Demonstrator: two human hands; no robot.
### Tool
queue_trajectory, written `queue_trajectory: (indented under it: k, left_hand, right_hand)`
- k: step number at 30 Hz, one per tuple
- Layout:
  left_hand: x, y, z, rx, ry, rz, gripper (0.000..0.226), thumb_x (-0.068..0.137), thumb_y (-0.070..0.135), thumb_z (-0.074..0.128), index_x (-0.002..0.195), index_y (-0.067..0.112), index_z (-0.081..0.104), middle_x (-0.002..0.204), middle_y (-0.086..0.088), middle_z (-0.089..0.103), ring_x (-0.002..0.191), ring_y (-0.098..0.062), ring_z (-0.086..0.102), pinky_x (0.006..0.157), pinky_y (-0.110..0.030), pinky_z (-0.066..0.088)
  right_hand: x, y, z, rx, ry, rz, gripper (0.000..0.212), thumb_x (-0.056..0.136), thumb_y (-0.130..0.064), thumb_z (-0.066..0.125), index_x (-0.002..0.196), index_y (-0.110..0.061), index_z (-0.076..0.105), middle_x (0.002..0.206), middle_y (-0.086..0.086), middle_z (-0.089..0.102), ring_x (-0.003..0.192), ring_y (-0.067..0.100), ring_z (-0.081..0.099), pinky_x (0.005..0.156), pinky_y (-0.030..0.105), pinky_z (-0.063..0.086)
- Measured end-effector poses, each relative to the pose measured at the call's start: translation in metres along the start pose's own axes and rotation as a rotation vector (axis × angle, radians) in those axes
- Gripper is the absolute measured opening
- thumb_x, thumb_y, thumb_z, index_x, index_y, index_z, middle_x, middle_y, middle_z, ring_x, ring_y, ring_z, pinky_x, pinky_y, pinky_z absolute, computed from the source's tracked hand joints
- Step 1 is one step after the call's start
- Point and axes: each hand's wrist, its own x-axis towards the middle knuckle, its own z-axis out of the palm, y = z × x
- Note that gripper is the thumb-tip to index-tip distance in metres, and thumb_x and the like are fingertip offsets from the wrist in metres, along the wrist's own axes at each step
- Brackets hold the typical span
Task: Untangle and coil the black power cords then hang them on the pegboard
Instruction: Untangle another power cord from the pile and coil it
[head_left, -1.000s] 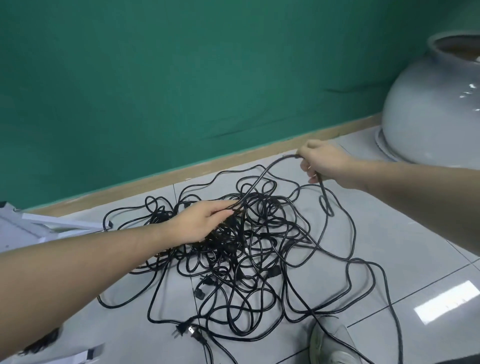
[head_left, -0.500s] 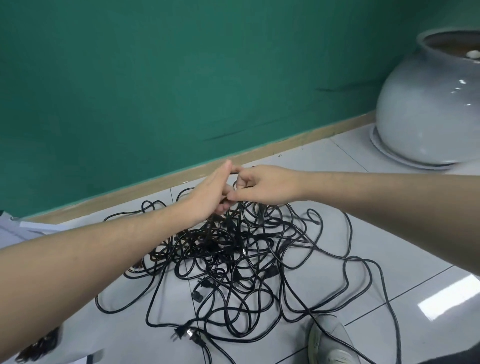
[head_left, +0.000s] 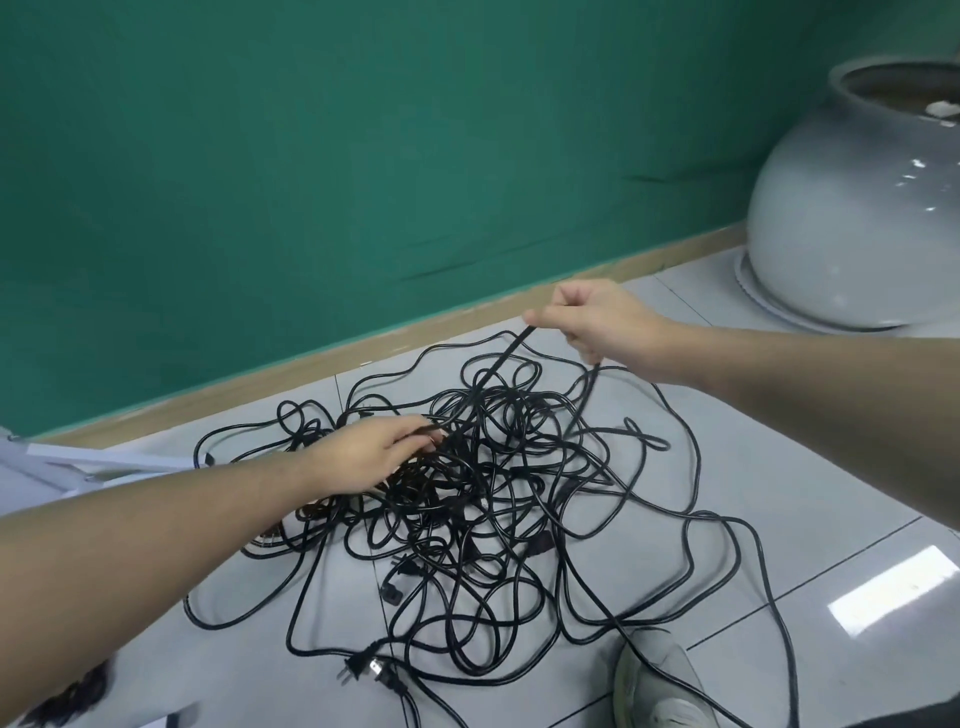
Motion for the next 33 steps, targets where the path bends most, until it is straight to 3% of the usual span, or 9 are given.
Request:
queue_trajectory:
  k: [3, 8, 12, 17, 22, 25, 28, 31, 33]
  left_hand:
    - [0.001, -0.003, -0.007, -0.108, 0.118, -0.013, 0.021, 0.108, 0.030, 0.045, 0.121, 0.039, 0.060, 0.091, 0.010, 0.074, 0.059, -0.010, 0.057, 0.059, -0.030, 0.047]
    - [0.010, 0.017, -0.021, -0.392, 0.339, 0.051, 0.026, 0.108, 0.034, 0.046, 0.122, 0.053, 0.056, 0.061, 0.002, 0.041, 0.047, -0.023, 0.052, 0.053, -0.037, 0.049]
    - [0.022, 0.060, -0.031, -0.517, 0.289, 0.095, 0.024, 0.107, 0.033, 0.049, 0.128, 0.042, 0.044, 0.059, 0.004, 0.034, 0.049, -0.019, 0.027, 0.048, -0.035, 0.023]
    - [0.024, 0.085, -0.031, -0.619, 0.241, 0.092, 0.030, 0.108, 0.043, 0.040, 0.137, 0.034, 0.043, 0.060, 0.005, 0.042, 0.051, -0.017, 0.034, 0.050, -0.031, 0.031]
    - [0.007, 0.050, -0.027, -0.560, 0.056, 0.139, 0.068, 0.085, 0.087, 0.030, 0.101, 0.034, 0.070, 0.055, 0.000, 0.058, 0.055, -0.021, 0.057, 0.068, -0.029, 0.047]
    - [-0.003, 0.017, -0.017, -0.337, -0.055, 0.056, 0.068, 0.075, 0.092, 0.048, 0.085, 0.029, 0.073, 0.080, -0.004, 0.074, 0.090, -0.031, 0.071, 0.102, -0.045, 0.047]
    - [-0.013, 0.006, -0.009, -0.309, -0.008, -0.064, 0.048, 0.084, 0.076, 0.058, 0.079, 0.030, 0.069, 0.107, 0.008, 0.076, 0.108, -0.029, 0.069, 0.107, -0.052, 0.046]
    - [-0.017, 0.016, -0.007, -0.404, 0.009, -0.100, 0.038, 0.083, 0.078, 0.059, 0.100, 0.044, 0.061, 0.127, 0.017, 0.065, 0.118, -0.012, 0.063, 0.115, -0.047, 0.041]
    - [-0.014, 0.030, -0.006, -0.527, 0.015, -0.101, 0.065, 0.074, 0.080, 0.067, 0.125, 0.044, 0.048, 0.145, 0.015, 0.050, 0.130, -0.007, 0.055, 0.117, -0.037, 0.038]
  right_hand:
    - [0.007, 0.020, -0.016, -0.511, 0.077, -0.066, 0.040, 0.093, -0.047, 0.067, 0.075, -0.015, 0.050, 0.068, -0.004, 0.050, 0.063, 0.014, 0.046, 0.059, 0.029, 0.036]
    - [0.000, 0.036, -0.017, -0.900, -0.230, 0.149, 0.022, 0.102, -0.039, 0.051, 0.112, -0.027, 0.066, 0.113, 0.000, 0.068, 0.106, 0.023, 0.059, 0.085, 0.027, 0.043]
    - [-0.010, 0.016, 0.007, -0.606, -0.440, 0.174, 0.034, 0.098, -0.027, 0.057, 0.132, -0.027, 0.056, 0.117, -0.006, 0.066, 0.105, 0.014, 0.058, 0.084, 0.021, 0.040]
    - [-0.014, -0.015, 0.040, -0.114, -0.351, 0.009, 0.022, 0.098, -0.027, 0.057, 0.078, -0.021, 0.063, 0.075, -0.004, 0.064, 0.076, 0.014, 0.057, 0.073, 0.030, 0.041]
    - [-0.010, -0.034, 0.032, 0.316, -0.169, -0.031, 0.041, 0.101, -0.023, 0.055, 0.065, -0.023, 0.036, 0.055, -0.008, 0.026, 0.049, 0.012, 0.020, 0.049, 0.026, 0.018]
    - [-0.007, -0.036, 0.015, 0.408, -0.079, -0.018, 0.045, 0.102, -0.022, 0.051, 0.062, -0.025, 0.029, 0.053, -0.007, 0.020, 0.050, 0.015, 0.012, 0.051, 0.029, 0.011]
    - [-0.007, -0.024, 0.007, 0.387, -0.025, 0.070, 0.043, 0.102, -0.025, 0.050, 0.065, -0.025, 0.027, 0.053, -0.007, 0.019, 0.051, 0.015, 0.010, 0.055, 0.032, 0.008]
    - [-0.011, -0.014, 0.006, 0.394, -0.134, 0.144, 0.042, 0.102, -0.025, 0.047, 0.065, -0.025, 0.027, 0.052, -0.008, 0.017, 0.051, 0.014, 0.008, 0.054, 0.030, 0.009]
    - [-0.014, -0.015, 0.010, 0.406, -0.244, 0.143, 0.043, 0.103, -0.024, 0.045, 0.063, -0.024, 0.028, 0.053, -0.007, 0.016, 0.053, 0.016, 0.006, 0.052, 0.029, 0.009]
